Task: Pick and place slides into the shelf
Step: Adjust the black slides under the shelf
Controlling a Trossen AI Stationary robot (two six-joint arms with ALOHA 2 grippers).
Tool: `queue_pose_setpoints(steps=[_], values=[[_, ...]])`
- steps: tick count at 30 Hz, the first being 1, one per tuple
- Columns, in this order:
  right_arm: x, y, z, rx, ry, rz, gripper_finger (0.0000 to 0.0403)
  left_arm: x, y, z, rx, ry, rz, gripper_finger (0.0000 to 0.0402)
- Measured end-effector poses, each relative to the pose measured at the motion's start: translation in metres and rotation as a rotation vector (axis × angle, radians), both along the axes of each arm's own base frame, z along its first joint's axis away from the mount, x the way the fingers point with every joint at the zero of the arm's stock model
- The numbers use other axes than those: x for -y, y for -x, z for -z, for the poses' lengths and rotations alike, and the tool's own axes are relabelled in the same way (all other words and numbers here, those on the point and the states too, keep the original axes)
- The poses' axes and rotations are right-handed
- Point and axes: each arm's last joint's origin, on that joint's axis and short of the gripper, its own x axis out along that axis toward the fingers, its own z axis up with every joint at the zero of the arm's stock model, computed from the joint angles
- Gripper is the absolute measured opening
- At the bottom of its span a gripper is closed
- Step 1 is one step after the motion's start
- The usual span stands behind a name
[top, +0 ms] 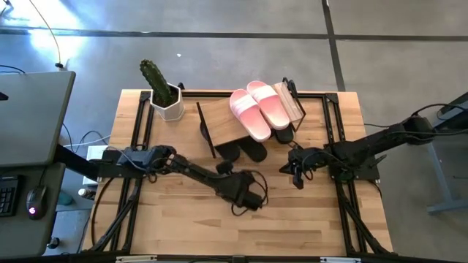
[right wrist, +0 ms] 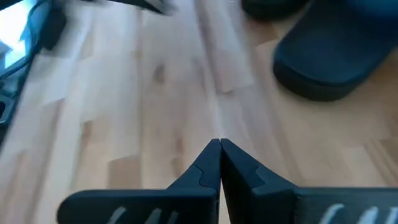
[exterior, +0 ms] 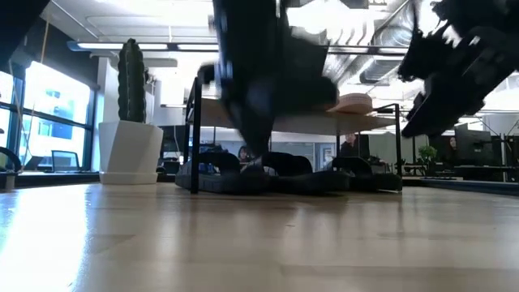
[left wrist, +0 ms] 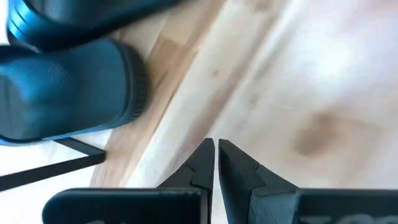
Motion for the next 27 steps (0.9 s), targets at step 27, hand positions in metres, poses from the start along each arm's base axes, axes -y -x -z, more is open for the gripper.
queue_pose_setpoints(steps=[27], values=[[0.019,-0.031,0.064,0.023,0.100,0.353,0.0000,0.131,0.053,-0.094,0.288,-0.084,0.100,0.0012]])
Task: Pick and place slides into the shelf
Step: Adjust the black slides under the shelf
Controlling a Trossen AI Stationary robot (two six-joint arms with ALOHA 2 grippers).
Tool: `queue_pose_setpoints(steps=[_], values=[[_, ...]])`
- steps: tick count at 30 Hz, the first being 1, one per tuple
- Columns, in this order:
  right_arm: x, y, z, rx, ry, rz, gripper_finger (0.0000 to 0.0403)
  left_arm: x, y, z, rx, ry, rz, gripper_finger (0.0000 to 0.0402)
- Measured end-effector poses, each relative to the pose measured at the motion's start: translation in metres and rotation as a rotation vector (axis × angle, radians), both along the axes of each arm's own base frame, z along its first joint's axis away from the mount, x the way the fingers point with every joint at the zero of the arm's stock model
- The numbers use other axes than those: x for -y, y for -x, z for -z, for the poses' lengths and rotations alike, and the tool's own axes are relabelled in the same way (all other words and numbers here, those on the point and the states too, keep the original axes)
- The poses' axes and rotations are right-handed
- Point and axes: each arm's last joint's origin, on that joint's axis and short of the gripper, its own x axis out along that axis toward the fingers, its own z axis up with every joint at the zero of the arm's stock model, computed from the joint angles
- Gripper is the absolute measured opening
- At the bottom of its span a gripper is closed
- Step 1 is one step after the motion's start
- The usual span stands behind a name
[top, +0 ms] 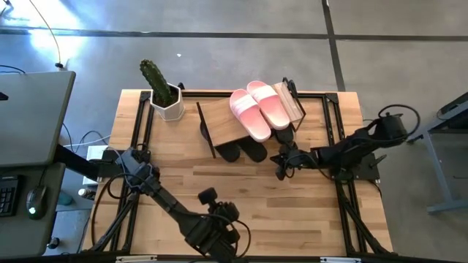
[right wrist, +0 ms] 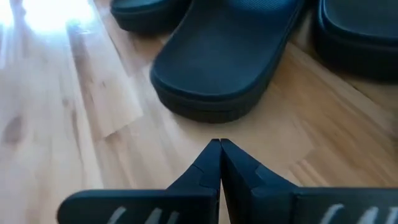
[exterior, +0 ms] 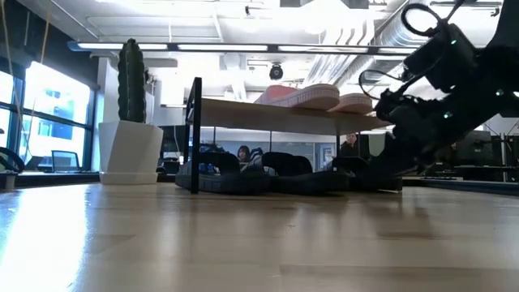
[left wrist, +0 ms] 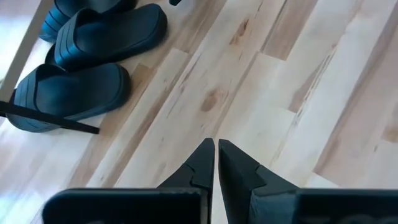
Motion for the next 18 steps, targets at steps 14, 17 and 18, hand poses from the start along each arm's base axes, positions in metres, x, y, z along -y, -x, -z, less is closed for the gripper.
queue_pose_setpoints(steps=[14,17,18], values=[[-0.001,-0.054,0.001,0.000,0.012,-0.016,0.0000,0.002,0.001,0.001,-0.008,0.017,0.003,0.0012],[-0.001,-0.059,0.004,-0.011,0.010,-0.014,0.0000,0.003,0.001,0.001,-0.007,0.018,0.001,0.0012],[-0.001,-0.060,0.005,-0.013,0.007,-0.011,0.0000,0.003,0.001,0.001,-0.007,0.018,0.001,0.0012]])
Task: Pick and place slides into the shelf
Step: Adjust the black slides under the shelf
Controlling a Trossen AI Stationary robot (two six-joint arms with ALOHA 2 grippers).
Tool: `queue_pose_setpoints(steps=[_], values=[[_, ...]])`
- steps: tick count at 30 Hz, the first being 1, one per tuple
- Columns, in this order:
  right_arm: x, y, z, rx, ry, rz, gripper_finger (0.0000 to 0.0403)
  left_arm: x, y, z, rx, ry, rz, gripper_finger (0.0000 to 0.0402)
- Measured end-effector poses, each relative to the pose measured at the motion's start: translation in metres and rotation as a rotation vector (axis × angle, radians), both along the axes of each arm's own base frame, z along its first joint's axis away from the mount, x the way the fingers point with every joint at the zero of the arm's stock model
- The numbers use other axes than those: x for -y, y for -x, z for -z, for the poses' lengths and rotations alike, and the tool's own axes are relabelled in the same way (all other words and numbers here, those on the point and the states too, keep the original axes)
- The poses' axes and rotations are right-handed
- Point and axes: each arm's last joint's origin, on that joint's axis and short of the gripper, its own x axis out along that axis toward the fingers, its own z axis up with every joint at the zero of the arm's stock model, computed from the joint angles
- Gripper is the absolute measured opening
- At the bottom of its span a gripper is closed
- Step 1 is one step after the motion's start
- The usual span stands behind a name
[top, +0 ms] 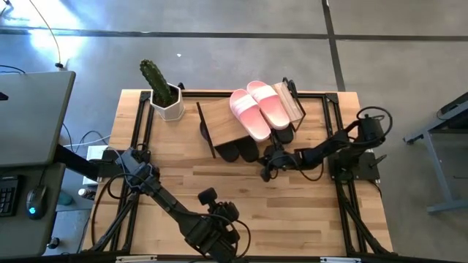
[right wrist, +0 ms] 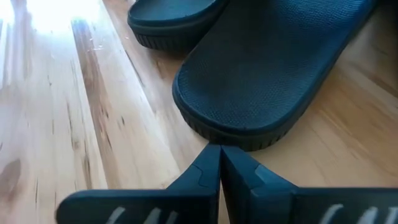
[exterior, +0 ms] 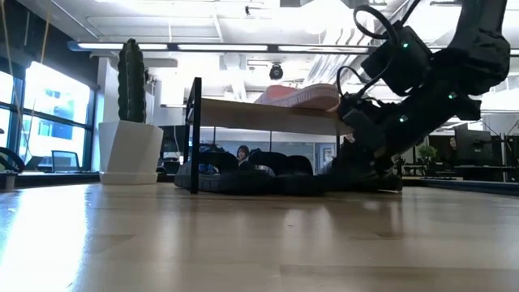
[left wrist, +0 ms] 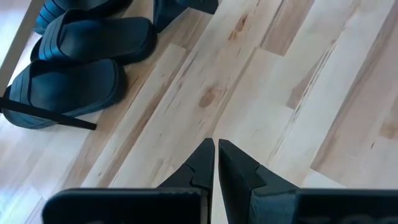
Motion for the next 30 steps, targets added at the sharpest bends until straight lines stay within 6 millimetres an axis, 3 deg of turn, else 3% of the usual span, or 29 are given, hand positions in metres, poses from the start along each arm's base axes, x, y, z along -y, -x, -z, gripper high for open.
queue_pose_setpoints(steps=[12,30], values=[[0.005,-0.003,-0.001,0.032,0.013,0.148,0.0000,0.007,0.004,0.000,0.014,0.001,0.004,0.0012],[0.012,-0.004,-0.002,0.051,-0.015,0.159,0.0000,0.010,0.006,0.000,0.069,0.030,-0.060,0.0012]])
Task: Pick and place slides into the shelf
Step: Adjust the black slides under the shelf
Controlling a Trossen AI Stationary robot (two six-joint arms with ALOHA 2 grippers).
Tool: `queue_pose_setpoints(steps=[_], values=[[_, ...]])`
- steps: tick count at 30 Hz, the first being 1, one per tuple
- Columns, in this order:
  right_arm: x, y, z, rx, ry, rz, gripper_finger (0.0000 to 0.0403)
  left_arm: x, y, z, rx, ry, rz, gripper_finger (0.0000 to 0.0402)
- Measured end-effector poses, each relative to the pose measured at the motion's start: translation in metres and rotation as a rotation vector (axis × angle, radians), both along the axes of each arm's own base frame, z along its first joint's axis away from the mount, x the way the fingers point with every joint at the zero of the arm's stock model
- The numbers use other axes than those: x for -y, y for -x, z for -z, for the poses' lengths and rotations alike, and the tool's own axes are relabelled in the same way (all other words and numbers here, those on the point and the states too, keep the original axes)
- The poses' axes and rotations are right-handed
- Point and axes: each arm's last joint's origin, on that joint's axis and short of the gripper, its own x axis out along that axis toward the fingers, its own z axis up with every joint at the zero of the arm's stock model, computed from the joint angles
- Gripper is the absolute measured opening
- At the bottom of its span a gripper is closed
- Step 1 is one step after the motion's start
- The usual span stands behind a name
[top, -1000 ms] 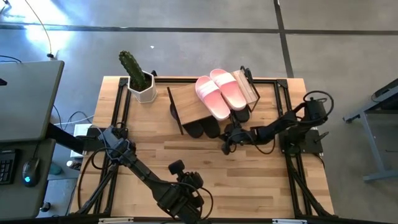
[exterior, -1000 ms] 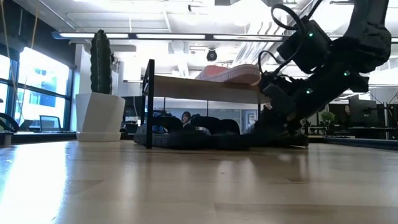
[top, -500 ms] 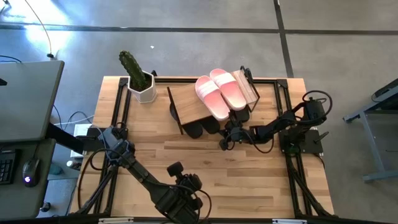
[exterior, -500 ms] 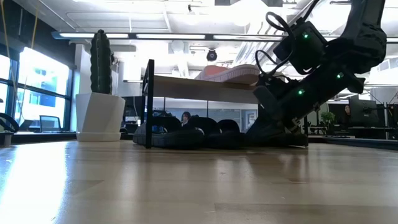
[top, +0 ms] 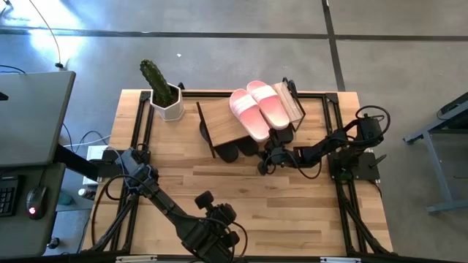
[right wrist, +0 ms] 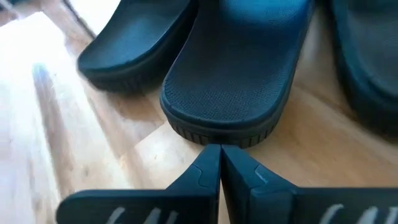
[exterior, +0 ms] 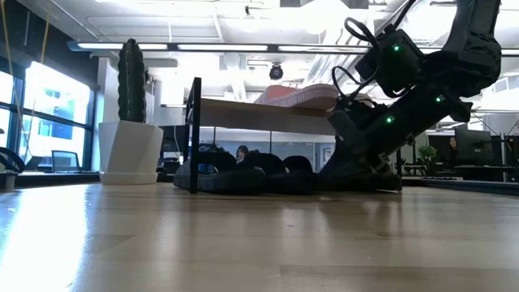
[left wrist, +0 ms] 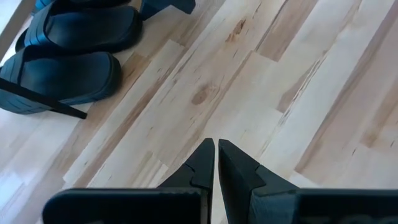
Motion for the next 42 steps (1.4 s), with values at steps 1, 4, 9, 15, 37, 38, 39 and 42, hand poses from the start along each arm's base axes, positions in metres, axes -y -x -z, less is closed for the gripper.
queue_pose_setpoints(steps=[1,4,9,15,37,38,39,42], values=[[0.000,0.000,0.000,0.003,0.006,0.009,0.0000,0.000,0.000,0.000,0.005,0.003,-0.006,0.0012],[0.001,-0.001,-0.001,0.016,0.005,0.010,0.0000,0.000,0.000,0.000,0.013,0.005,-0.016,0.0012],[0.000,-0.001,-0.001,0.016,-0.002,-0.012,0.0000,0.000,0.000,0.000,0.026,0.010,-0.031,0.0012],[0.000,-0.001,-0.001,0.016,-0.010,-0.013,0.0000,0.000,0.000,0.000,0.036,0.016,-0.044,0.0012],[-0.041,0.012,-0.008,-0.086,-0.083,-0.237,0.0000,-0.002,-0.002,-0.004,0.144,-0.030,-0.099,0.0012],[-0.046,0.014,-0.011,-0.088,-0.081,-0.256,0.0000,-0.002,-0.002,-0.005,0.161,-0.034,-0.102,0.0012],[-0.050,0.016,-0.014,-0.087,-0.075,-0.278,0.0000,-0.002,-0.002,-0.008,0.183,-0.040,-0.102,0.0012],[-0.062,0.023,-0.028,-0.069,-0.059,-0.339,0.0000,-0.006,0.000,-0.022,0.250,-0.050,-0.108,0.0012]])
